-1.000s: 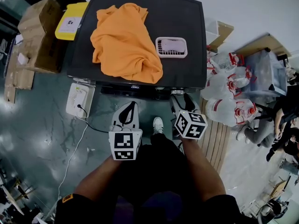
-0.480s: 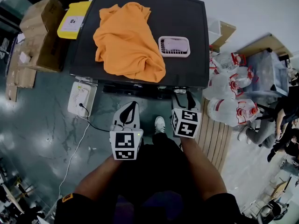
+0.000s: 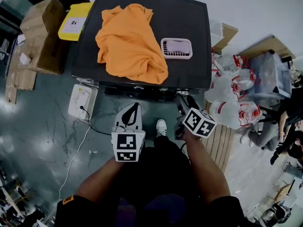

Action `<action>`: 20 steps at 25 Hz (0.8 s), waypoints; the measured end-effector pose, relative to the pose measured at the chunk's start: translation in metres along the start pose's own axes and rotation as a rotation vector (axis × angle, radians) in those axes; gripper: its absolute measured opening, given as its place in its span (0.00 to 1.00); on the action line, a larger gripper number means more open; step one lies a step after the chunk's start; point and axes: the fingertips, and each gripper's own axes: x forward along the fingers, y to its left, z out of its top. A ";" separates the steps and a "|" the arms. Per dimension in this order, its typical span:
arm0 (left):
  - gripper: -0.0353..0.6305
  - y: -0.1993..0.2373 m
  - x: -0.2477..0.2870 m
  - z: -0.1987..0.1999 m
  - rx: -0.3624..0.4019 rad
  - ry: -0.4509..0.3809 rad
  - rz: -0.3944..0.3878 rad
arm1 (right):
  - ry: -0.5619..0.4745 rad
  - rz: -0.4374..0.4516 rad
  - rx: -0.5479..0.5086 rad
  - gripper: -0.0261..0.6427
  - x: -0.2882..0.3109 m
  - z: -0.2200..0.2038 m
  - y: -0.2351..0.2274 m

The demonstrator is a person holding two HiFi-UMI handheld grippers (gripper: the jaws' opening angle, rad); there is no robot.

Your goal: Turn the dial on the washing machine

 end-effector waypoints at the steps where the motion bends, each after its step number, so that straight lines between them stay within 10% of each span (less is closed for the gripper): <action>1: 0.07 0.000 0.000 0.000 -0.001 0.000 0.000 | 0.002 0.011 0.011 0.44 0.000 0.000 0.000; 20: 0.07 -0.008 -0.042 0.075 -0.020 -0.138 -0.028 | -0.159 0.033 -0.508 0.39 -0.080 0.048 0.097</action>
